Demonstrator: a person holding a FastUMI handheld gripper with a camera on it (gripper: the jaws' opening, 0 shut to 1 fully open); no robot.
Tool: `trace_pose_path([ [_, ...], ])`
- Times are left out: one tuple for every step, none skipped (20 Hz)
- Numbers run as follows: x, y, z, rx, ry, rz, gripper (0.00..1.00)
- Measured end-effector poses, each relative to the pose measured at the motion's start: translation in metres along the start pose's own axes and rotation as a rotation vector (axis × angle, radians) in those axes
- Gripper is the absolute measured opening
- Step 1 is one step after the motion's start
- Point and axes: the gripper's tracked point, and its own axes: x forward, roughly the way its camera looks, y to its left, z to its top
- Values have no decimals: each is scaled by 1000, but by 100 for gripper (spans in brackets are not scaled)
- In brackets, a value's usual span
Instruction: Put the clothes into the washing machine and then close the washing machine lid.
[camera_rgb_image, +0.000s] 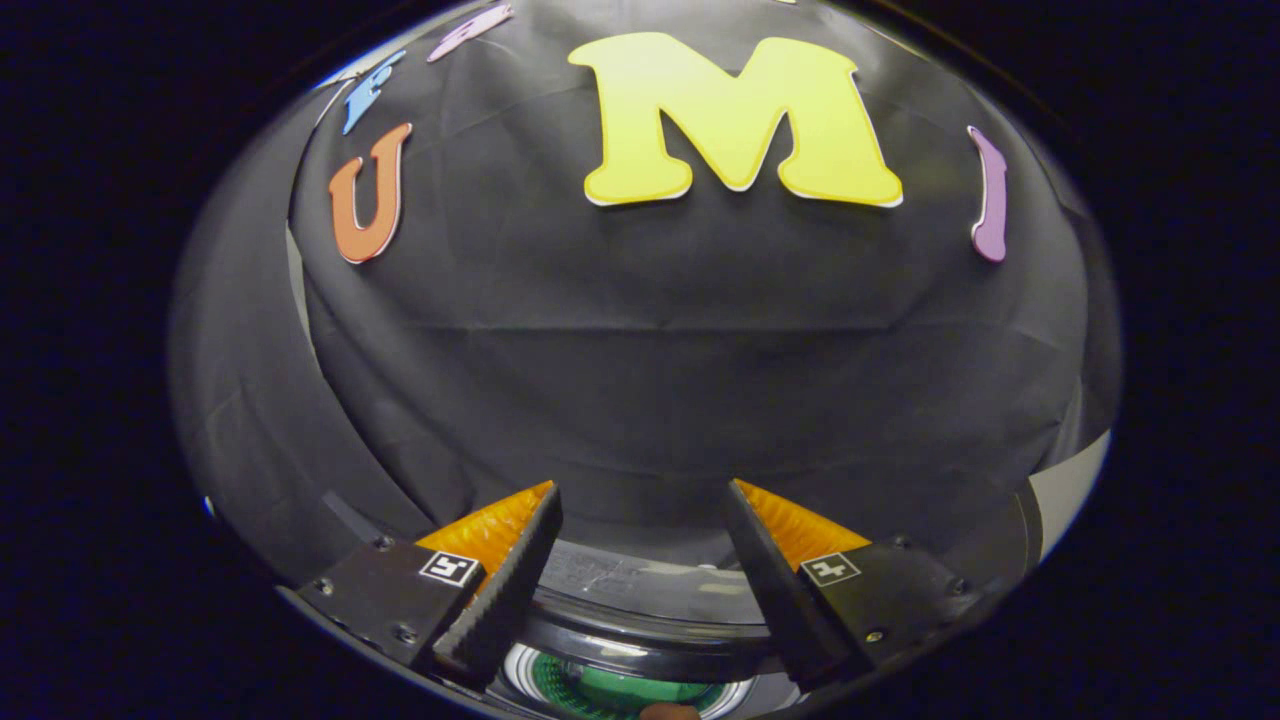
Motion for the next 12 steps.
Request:
trace_pose_path([
  [0,-1,0,-2,-9,-1,100],
  [0,-1,1,-5,-19,-2,100],
  [0,-1,1,-7,-28,-2,100],
  [0,-1,1,-9,-36,-3,100],
  [-1,-1,2,-11,-44,-5,100],
  [-1,-1,3,-13,-52,-5,100],
  [0,-1,3,-14,-61,-7,100],
  [0,-1,4,-17,-70,-7,100],
  [0,-1,4,-19,-80,-8,100],
  [0,-1,4,-22,-90,-9,100],
  [0,-1,5,-23,-97,-10,100],
  [0,-1,4,-23,-100,-12,100],
])
